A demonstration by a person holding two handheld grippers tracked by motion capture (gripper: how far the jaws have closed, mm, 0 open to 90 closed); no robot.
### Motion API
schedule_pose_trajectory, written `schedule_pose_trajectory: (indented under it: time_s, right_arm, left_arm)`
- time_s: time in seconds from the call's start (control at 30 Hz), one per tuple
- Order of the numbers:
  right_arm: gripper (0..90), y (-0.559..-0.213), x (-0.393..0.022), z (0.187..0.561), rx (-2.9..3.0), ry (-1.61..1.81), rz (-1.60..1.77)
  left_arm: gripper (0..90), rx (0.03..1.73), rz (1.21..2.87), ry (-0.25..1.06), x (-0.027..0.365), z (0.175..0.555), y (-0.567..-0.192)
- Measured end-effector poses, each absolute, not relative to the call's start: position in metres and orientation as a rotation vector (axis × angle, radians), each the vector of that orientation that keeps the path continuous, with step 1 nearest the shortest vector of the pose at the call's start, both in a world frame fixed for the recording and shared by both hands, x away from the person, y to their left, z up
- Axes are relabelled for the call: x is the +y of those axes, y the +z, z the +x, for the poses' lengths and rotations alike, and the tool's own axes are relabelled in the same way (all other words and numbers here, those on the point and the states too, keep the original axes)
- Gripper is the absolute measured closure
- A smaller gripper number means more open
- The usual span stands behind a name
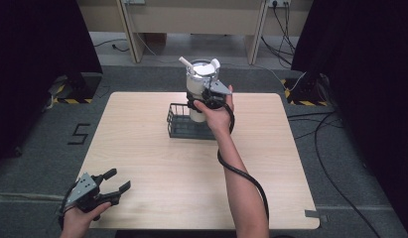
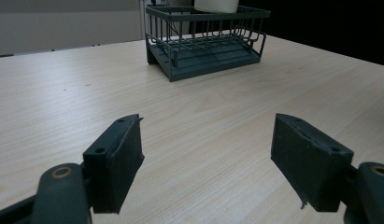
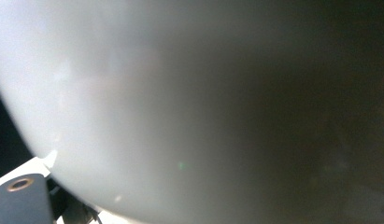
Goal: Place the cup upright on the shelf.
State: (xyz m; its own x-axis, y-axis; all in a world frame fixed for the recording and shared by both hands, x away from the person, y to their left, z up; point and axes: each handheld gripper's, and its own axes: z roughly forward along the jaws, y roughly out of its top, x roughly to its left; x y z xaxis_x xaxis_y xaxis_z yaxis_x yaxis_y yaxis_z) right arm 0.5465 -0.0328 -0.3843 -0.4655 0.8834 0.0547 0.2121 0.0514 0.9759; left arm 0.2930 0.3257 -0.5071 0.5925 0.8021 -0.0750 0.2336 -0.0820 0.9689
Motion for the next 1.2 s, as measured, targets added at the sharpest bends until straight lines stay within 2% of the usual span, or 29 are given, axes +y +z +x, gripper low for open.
schedule_pose_trajectory:
  time_s: [1.2]
  right_arm:
    - [10.5, -0.427, -0.026, 0.557, 1.769, 1.373, 1.166]
  left_arm:
    - [23.8, 0.885, 1.630, 0.589, 0.325, 0.293, -0.507]
